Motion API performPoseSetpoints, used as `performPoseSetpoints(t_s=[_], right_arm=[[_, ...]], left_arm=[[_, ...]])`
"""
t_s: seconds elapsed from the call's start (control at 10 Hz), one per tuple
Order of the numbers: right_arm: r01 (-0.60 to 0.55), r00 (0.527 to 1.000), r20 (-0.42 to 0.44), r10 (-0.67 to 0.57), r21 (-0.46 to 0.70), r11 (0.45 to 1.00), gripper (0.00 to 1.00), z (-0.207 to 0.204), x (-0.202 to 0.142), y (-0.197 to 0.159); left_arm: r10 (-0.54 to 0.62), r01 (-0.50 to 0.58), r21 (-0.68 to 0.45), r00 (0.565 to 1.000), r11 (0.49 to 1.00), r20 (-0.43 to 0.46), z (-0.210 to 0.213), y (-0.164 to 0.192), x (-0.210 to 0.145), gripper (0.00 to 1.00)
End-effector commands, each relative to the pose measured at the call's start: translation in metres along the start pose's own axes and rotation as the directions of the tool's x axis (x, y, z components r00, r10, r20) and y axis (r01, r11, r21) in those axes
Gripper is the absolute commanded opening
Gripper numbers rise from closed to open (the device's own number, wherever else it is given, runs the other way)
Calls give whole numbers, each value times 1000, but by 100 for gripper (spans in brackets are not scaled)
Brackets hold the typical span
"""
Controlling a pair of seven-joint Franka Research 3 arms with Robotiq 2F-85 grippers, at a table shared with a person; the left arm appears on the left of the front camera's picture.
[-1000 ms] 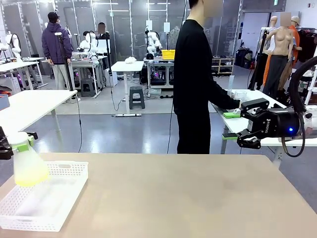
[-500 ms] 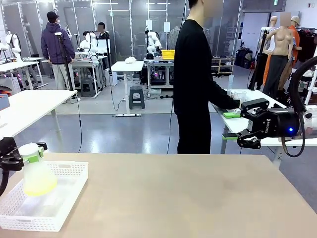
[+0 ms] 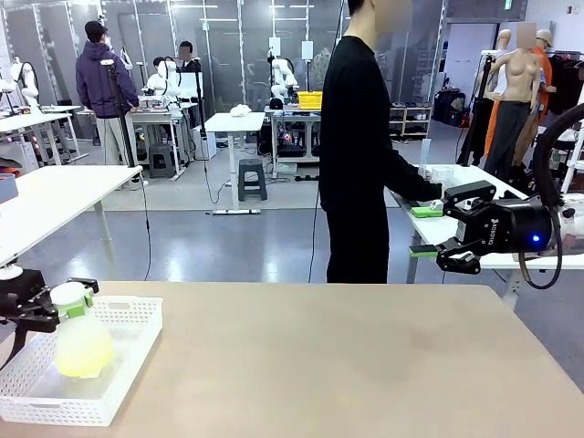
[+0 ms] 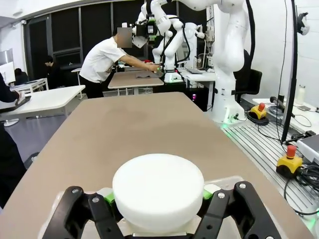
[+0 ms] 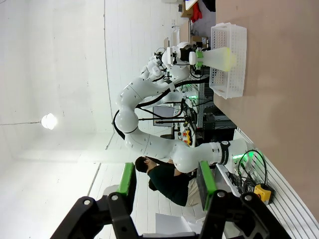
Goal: Prepare the solutions needed for the experiment.
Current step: When the human places the Big flask in the center of the table, pick up the Big flask and place it in the left Organizing basket.
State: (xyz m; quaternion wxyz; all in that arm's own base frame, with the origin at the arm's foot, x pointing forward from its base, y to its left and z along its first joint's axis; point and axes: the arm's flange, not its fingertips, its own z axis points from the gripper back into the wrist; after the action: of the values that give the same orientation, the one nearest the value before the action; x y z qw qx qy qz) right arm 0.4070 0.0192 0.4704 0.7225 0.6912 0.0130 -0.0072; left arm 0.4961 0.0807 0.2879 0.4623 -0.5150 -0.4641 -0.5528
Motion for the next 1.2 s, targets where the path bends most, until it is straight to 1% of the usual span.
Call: performPoseSetpoints(t_s=[0.0,0.1,0.3,0.4,0.5,0.6,0.7,0.8,0.9,1.0,1.1], right_arm=[[-2,1000,-4,2,4,1000,63,0,-1,0],[-2,1000,-4,2,4,1000,63,0,-1,0],[-2,1000,-4,2,4,1000,63,0,-1,0],[-2,1000,-4,2,4,1000,63,0,-1,0],[-2,1000,-4,2,4,1000,63,0,-1,0],[-2,1000,-4,2,4,1000,63,0,-1,0],[-2,1000,-4,2,4,1000,63,0,-1,0],[-2,1000,-4,2,4,1000,63,0,-1,0],[-2,1000,-4,2,4,1000,63,0,-1,0],[-2,1000,-4,2,4,1000,63,0,-1,0],[-2,1000,-4,2,4,1000,63,0,-1,0]], left_arm=[[-24,23,-20,999,1000,-28,0,7,-12,0],[-36,36,-22,999,999,-6,-3,5,-18,0],[-43,43,-33,999,999,5,-7,8,-30,0],[-31,30,-32,999,999,-21,-8,7,-33,0],[-2,2,-17,1000,1000,-25,-8,6,-36,27],[-8,8,-36,1000,999,0,-7,3,-36,44],[-8,8,-41,1000,999,1,-5,1,-36,47],[-8,7,-43,1000,999,-10,-3,0,-35,64],[-5,3,-46,1000,999,-30,-2,-3,-33,67],[-3,1,-47,1000,999,-27,-1,-4,-33,84],[0,-1,-49,1000,999,-11,1,-6,-32,87]])
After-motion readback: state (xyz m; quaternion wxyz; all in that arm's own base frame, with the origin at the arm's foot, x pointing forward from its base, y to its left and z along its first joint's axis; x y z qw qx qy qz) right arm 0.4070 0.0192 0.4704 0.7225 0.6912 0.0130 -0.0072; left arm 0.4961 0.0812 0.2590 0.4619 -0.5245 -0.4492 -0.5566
